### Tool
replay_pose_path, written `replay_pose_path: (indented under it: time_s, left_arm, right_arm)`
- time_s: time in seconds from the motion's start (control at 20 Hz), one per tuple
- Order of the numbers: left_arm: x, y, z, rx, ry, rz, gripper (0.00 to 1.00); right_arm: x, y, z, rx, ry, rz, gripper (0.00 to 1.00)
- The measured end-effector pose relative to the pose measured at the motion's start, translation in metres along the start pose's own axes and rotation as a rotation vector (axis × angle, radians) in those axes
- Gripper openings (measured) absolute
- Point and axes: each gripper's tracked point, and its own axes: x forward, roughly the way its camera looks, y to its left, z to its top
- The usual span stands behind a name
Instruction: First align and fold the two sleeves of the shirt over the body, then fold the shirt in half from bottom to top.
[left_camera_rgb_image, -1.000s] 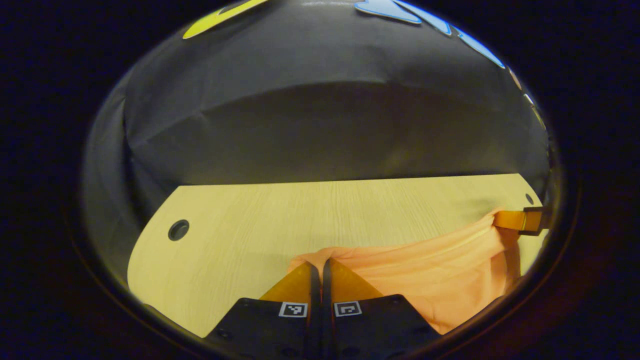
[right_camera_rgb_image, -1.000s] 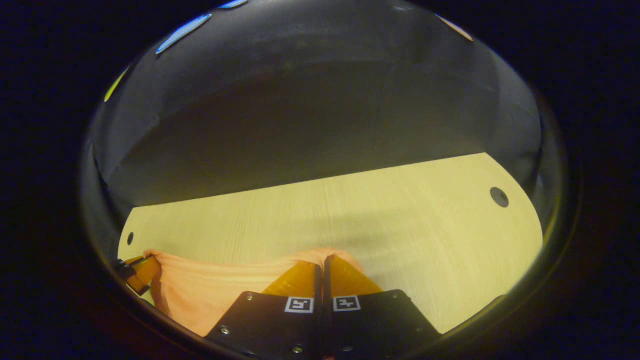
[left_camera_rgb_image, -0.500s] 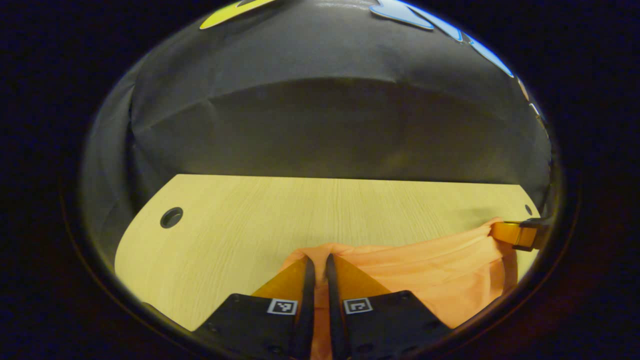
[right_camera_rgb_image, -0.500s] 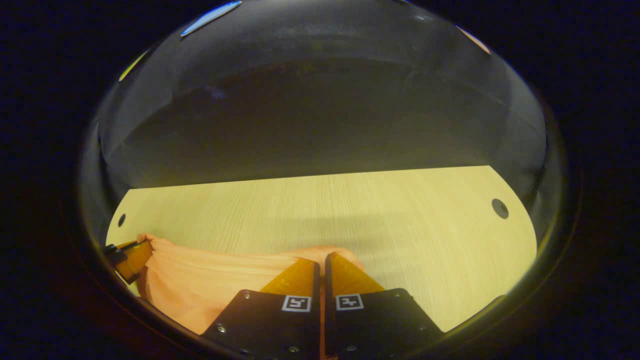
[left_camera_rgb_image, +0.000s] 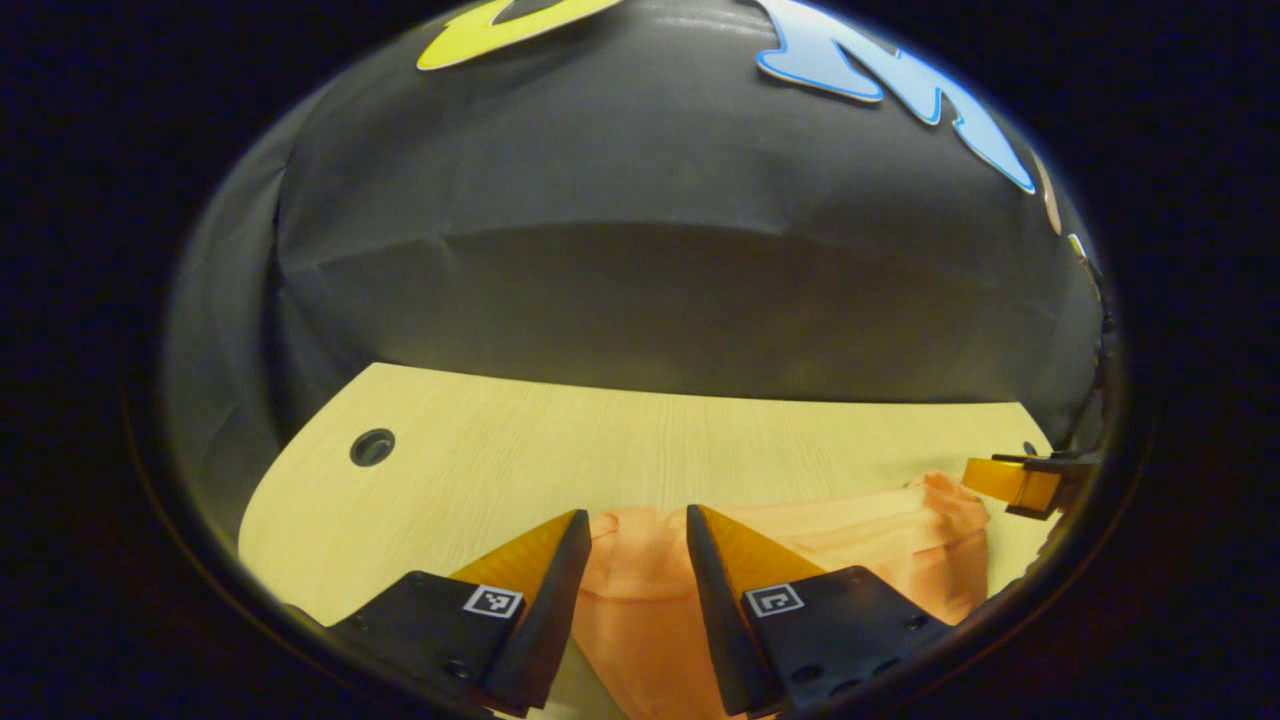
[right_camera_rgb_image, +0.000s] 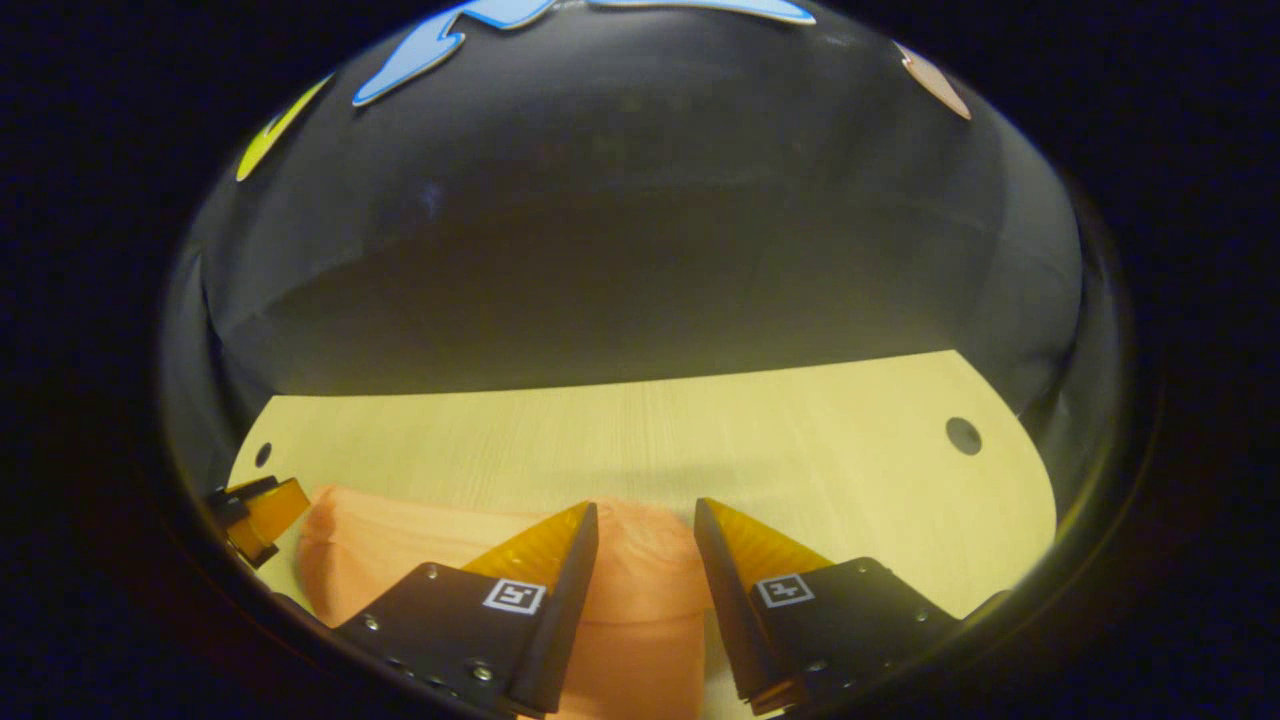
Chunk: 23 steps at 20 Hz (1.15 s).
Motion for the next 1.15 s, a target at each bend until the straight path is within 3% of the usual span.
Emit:
replay_pose_path:
  time_s: [0.05,0.55,0.6,0.65,0.85,0.9,1.15]
  left_arm:
    - [-0.013,-0.002,0.004,-0.002,0.000,-0.001,0.62]
    - [-0.195,-0.026,0.062,0.009,-0.094,-0.046,0.62]
    - [-0.212,-0.028,0.064,0.019,-0.106,-0.049,0.66]
    - [-0.229,-0.029,0.065,0.026,-0.117,-0.051,0.62]
    - [-0.286,-0.027,0.055,0.028,-0.139,-0.055,0.66]
    - [-0.298,-0.025,0.051,0.030,-0.140,-0.054,0.70]
    - [-0.328,-0.013,0.025,0.075,-0.166,-0.060,0.61]
  right_arm:
    - [-0.008,0.003,0.007,-0.005,-0.013,0.004,0.62]
    - [-0.097,0.033,0.042,-0.092,-0.153,0.101,0.62]
    - [-0.105,0.034,0.042,-0.092,-0.165,0.112,0.62]
    - [-0.111,0.034,0.041,-0.092,-0.174,0.125,0.62]
    - [-0.140,0.038,0.033,-0.108,-0.192,0.145,0.62]
    - [-0.144,0.039,0.032,-0.102,-0.194,0.147,0.55]
    - [-0.158,0.040,0.030,-0.051,-0.231,0.133,0.55]
